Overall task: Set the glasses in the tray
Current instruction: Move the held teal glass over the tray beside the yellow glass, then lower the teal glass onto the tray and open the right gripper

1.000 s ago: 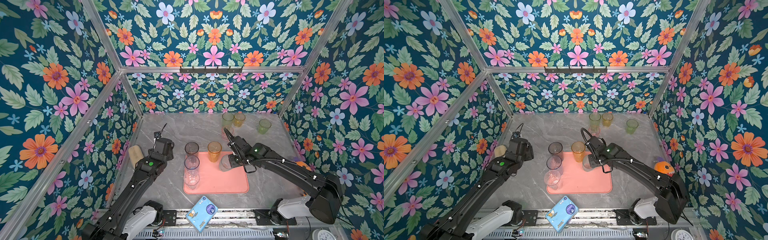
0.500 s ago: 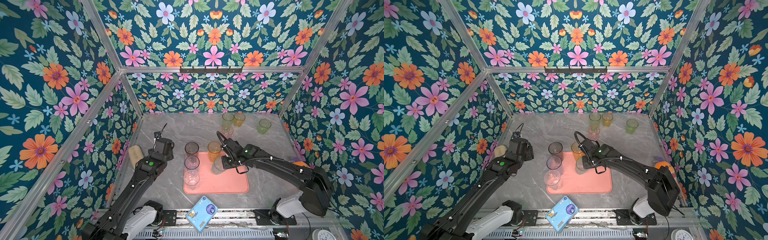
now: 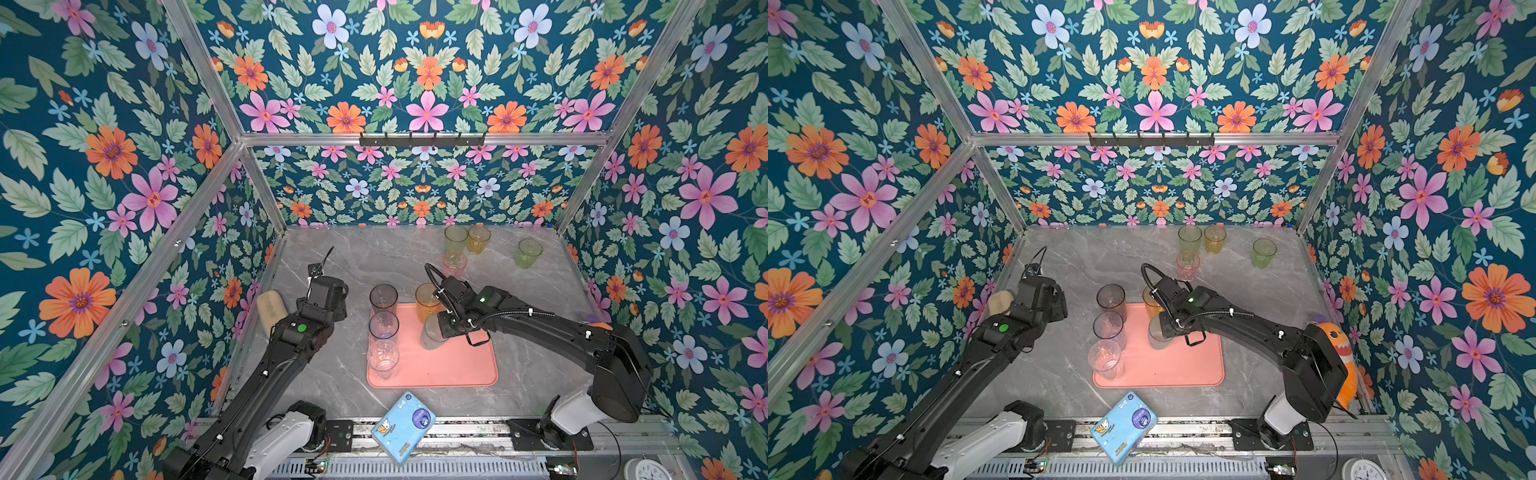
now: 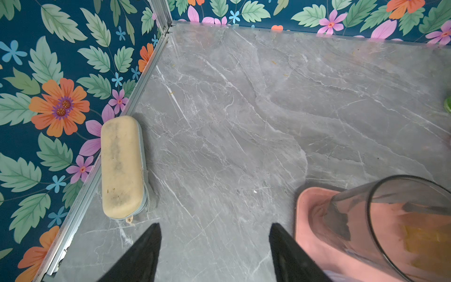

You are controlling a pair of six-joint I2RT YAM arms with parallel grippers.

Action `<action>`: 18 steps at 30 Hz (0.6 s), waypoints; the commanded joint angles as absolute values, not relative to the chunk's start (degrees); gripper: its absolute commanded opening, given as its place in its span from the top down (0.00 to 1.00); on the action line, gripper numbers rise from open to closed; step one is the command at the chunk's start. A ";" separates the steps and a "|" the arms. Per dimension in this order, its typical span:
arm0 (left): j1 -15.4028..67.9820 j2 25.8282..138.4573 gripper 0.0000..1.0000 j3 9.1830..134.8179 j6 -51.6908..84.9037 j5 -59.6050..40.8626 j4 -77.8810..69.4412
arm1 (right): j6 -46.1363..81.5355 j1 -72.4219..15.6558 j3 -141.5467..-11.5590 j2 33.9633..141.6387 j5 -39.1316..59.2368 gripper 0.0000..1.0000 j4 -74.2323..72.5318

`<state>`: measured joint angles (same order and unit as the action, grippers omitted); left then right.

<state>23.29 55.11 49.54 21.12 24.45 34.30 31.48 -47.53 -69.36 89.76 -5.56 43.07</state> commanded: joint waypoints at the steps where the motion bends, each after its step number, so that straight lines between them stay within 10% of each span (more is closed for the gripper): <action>1: 23.20 54.68 0.28 49.48 21.46 24.52 34.01 | 32.04 -47.64 -70.11 90.50 -5.71 1.00 42.93; 18: 23.21 54.42 0.27 49.39 21.53 24.54 33.93 | 31.73 -48.51 -71.95 93.28 -7.19 1.00 45.39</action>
